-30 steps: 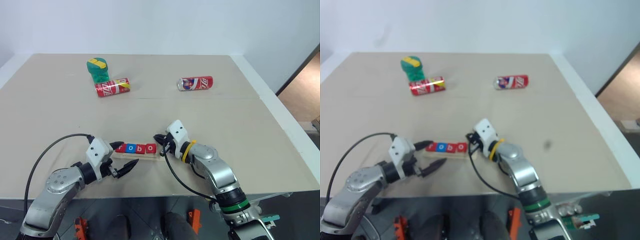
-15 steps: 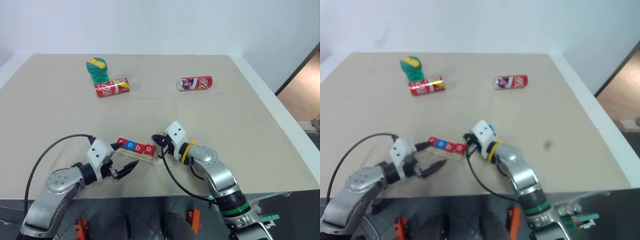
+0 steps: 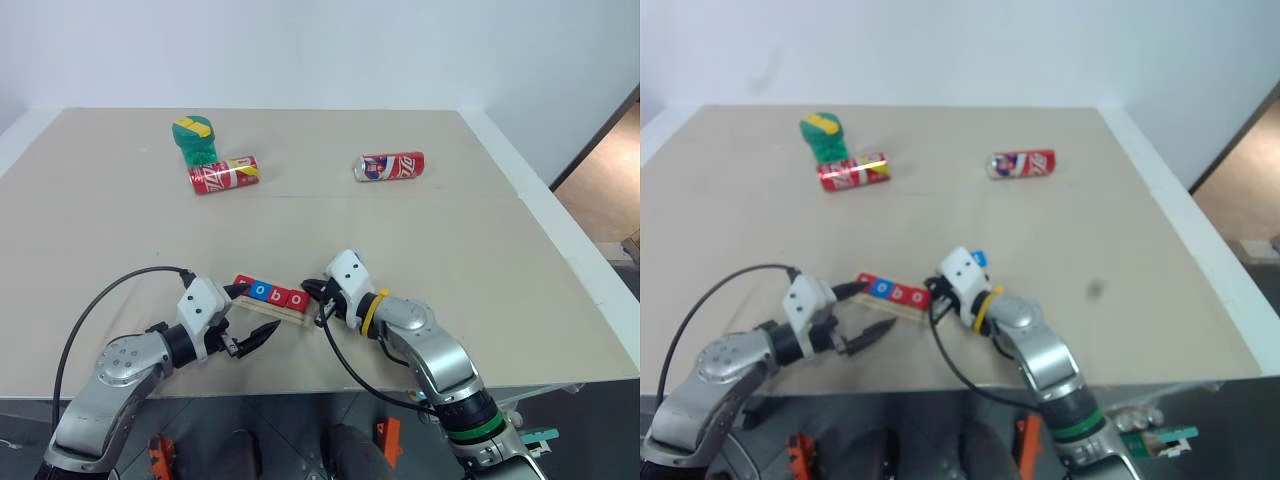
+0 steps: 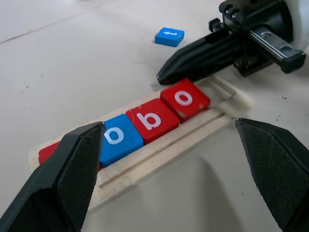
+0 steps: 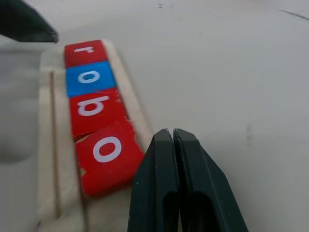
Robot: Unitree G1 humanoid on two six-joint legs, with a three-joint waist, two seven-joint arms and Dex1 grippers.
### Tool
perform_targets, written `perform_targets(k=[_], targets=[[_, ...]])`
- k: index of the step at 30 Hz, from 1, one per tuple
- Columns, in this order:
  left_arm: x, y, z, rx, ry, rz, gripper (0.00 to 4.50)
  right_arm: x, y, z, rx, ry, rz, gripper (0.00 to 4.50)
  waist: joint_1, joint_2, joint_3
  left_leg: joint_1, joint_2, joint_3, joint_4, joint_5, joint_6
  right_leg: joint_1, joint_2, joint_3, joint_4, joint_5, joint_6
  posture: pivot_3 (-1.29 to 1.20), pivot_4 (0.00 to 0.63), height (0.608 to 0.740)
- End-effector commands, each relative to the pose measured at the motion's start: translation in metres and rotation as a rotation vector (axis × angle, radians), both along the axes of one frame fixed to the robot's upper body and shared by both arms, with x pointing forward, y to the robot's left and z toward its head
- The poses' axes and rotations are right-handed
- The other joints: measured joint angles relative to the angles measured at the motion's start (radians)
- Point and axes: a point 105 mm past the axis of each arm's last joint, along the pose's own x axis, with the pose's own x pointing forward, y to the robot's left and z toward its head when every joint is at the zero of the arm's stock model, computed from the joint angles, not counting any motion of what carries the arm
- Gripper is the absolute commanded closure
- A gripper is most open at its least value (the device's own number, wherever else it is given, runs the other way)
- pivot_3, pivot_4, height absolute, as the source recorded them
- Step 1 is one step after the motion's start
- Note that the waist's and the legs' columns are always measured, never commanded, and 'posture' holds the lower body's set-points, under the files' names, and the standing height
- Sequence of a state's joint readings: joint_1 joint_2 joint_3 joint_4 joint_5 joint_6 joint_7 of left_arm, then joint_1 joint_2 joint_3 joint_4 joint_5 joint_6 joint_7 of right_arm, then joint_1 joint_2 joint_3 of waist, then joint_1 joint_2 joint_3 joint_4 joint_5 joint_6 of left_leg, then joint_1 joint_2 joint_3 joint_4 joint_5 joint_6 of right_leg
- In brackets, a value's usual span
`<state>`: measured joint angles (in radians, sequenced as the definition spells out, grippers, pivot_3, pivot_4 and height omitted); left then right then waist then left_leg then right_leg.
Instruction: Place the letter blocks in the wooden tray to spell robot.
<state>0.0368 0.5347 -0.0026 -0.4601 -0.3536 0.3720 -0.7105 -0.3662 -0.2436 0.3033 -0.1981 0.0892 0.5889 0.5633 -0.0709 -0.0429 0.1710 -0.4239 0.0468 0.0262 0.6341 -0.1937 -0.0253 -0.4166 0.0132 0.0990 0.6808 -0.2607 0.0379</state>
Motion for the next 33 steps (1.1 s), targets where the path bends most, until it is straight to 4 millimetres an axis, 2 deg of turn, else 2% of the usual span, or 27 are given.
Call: perform_targets(k=[1,5,9,12,16,19,22,24,31,33], targets=[[0.0,0.001,0.005,0.015,-0.032,-0.013,0.0,-0.005,0.005,0.014,0.036,-0.027,0.034,4.44,0.0,0.0,0.0,0.0,0.0,0.0,0.0,0.0,0.0,0.0,0.0,0.0,0.0,0.0,0.0,0.0,0.15,0.74],[-0.001,0.001,0.003,0.026,-0.028,-0.019,0.0,-0.004,0.006,0.017,0.041,-0.042,0.038,4.44,0.0,0.0,0.0,0.0,0.0,0.0,0.0,0.0,0.0,0.0,0.0,0.0,0.0,0.0,0.0,0.0,0.15,0.74],[-0.001,0.0,0.005,0.017,-0.035,-0.022,0.0,0.008,-0.004,0.026,0.05,-0.088,-0.007,4.44,0.0,0.0,0.0,0.0,0.0,0.0,0.0,0.0,0.0,0.0,0.0,0.0,0.0,0.0,0.0,0.0,0.15,0.74],[-0.003,-0.005,0.009,0.011,-0.046,-0.061,0.0,0.023,-0.023,0.044,0.09,-0.11,-0.019,3.64,0.0,0.0,0.0,0.0,0.0,0.0,0.0,0.0,0.0,0.0,0.0,0.0,0.0,0.0,0.0,0.0,0.15,0.74],[-0.009,-0.011,0.013,0.006,-0.04,-0.127,0.0,0.038,-0.05,0.07,0.075,-0.159,0.018,2.17,0.0,0.0,0.0,0.0,-0.001,0.001,0.001,0.0,0.0,0.001,-0.001,0.001,0.0,0.001,0.001,0.0,0.15,0.74],[-0.012,-0.014,0.014,0.013,-0.022,-0.179,0.0,0.032,-0.061,0.071,0.018,-0.116,0.118,1.16,0.001,0.0,0.0,0.0,-0.001,0.001,0.001,0.0,0.0,0.0,0.0,0.0,0.0,0.0,0.001,0.0,0.15,0.74],[-0.013,-0.015,0.015,0.019,-0.016,-0.203,0.0,0.025,-0.067,0.059,-0.029,-0.082,0.205,0.09,0.001,0.0,0.0,0.0,-0.001,0.0,-0.001,0.0,0.0,0.0,0.0,0.0,0.0,-0.001,0.0,0.0,0.15,0.74],[-0.012,-0.016,0.015,0.019,-0.015,-0.205,0.0,0.024,-0.069,0.053,-0.042,-0.067,0.239,0.04,-0.001,0.0,0.0,0.0,0.0,0.0,-0.001,0.0,0.001,0.0,0.001,0.0,0.0,-0.002,0.0,0.0,0.15,0.74],[-0.012,-0.016,0.013,0.028,-0.016,-0.187,0.0,0.048,-0.069,0.044,-0.022,-0.04,0.087,0.04,-0.004,0.0,0.0,0.0,0.0,0.001,0.0,0.0,0.0,0.0,0.001,0.001,0.0,0.001,0.0,0.0,0.15,0.74],[-0.013,-0.014,0.012,0.035,-0.017,-0.171,0.0,0.048,-0.064,0.041,0.01,-0.036,0.031,0.04,-0.004,0.0,0.0,0.0,0.0,0.001,0.0,0.0,0.0,0.0,0.001,0.001,0.0,0.001,0.0,0.0,0.15,0.74]])
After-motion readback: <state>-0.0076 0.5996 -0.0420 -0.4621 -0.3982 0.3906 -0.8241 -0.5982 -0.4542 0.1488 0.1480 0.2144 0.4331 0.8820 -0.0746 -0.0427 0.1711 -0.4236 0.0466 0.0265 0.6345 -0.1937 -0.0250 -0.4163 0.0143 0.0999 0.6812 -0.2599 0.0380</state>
